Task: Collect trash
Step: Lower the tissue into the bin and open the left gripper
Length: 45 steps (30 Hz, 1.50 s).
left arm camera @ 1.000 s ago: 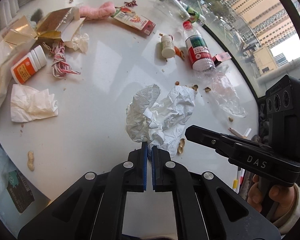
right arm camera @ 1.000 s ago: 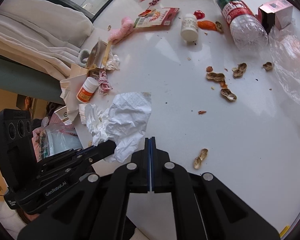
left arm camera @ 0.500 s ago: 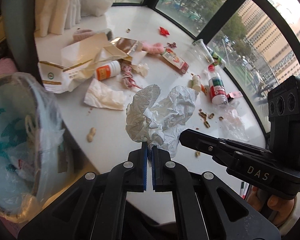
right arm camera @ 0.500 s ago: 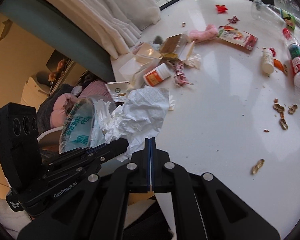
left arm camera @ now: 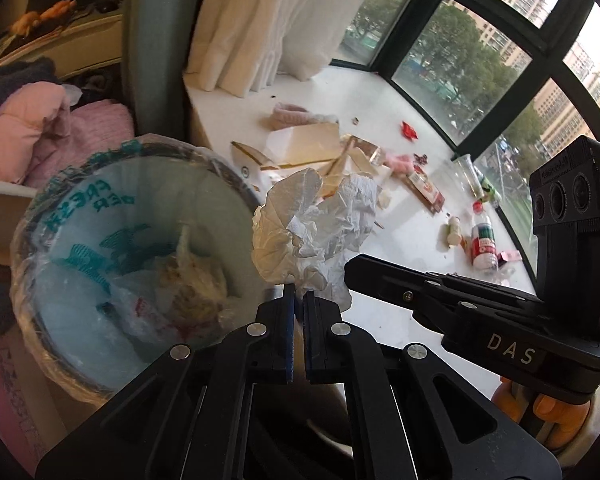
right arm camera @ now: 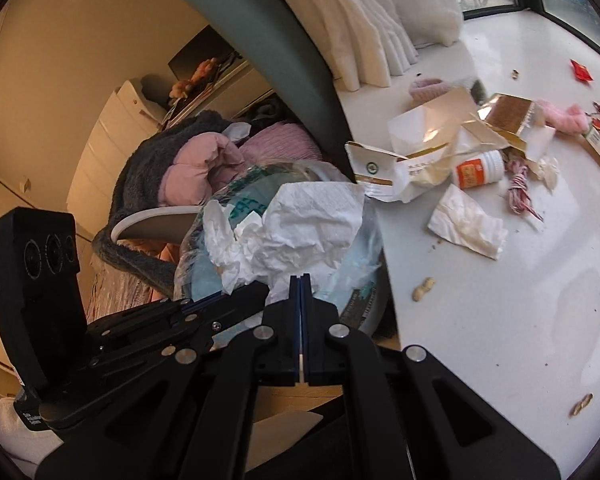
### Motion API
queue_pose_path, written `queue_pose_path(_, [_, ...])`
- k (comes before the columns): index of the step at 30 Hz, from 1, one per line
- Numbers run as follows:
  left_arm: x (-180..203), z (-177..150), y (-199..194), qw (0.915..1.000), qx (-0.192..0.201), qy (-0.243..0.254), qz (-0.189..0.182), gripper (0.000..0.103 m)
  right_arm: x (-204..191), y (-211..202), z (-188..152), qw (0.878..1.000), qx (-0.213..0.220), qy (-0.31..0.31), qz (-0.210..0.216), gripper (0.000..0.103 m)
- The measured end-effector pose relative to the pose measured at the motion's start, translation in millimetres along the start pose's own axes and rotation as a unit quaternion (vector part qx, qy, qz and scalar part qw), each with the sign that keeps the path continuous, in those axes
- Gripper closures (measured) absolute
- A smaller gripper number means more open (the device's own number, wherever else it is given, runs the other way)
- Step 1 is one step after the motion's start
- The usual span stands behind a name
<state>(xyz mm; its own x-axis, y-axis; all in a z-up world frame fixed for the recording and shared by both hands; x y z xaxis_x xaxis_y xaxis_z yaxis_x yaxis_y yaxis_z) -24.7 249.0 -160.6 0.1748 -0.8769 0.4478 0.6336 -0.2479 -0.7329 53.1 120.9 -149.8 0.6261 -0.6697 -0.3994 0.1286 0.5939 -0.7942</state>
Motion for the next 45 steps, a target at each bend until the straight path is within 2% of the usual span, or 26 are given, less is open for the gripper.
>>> queue_pose_path(11, [-56.5, 5.2, -38.2, 0.9959, 0.048, -0.063, 0.043, 0.101, -73.6, 40.3, 16.5, 0.995, -0.035, -0.09, 0.038, 0.1])
queue_pose_path(18, [-73.1, 12.6, -38.7, 0.9944, 0.05, -0.073, 0.057, 0.101, -84.0, 54.9, 24.4, 0.993, -0.046, -0.102, 0.044, 0.1])
queue_pose_path(26, [-81.5, 17.4, -27.5, 0.9945, 0.03, -0.083, 0.056, 0.101, -77.8, 63.4, 27.4, 0.994, -0.054, -0.091, 0.043, 0.1])
queue_pose_path(28, [-83.0, 17.8, -24.1, 0.9946, 0.027, -0.086, 0.053, 0.097, -73.1, 64.6, 28.2, 0.994, -0.054, -0.083, 0.037, 0.1])
queue_pose_path(30, [-84.6, 17.2, -21.0, 0.9935, 0.02, -0.089, 0.067, 0.085, -69.0, 67.0, 28.9, 0.995, -0.059, -0.077, 0.033, 0.1])
queue_pose_path(33, [-89.1, 15.8, -18.7, 0.9915, 0.018, -0.099, 0.082, 0.071, -62.1, 68.4, 28.2, 0.995, -0.064, -0.067, 0.031, 0.1])
queue_pose_path(40, [-91.8, 14.7, -18.6, 0.9881, 0.019, -0.093, 0.121, 0.055, -54.2, 70.0, 28.4, 0.996, -0.065, -0.062, 0.028, 0.1])
queue_pose_path(45, [-94.8, 14.4, -18.8, 0.9877, 0.015, -0.099, 0.12, 0.054, -52.9, 69.0, 28.1, 0.996, -0.064, -0.062, 0.028, 0.1])
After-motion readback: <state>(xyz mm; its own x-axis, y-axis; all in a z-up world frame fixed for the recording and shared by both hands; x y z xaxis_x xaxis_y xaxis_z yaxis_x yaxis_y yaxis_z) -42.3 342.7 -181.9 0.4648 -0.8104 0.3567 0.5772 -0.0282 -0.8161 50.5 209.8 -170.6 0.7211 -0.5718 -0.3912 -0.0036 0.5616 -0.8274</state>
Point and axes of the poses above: each gripper's, at about its wrist camera, not at the fingertips, and y roughly the way its jaws point, x to its right, z to its top, the point moved 3 cm from there along y, roughly the way its jaws point, and after that the axes turned 10 degrees about -z, right-handed, at the moved point
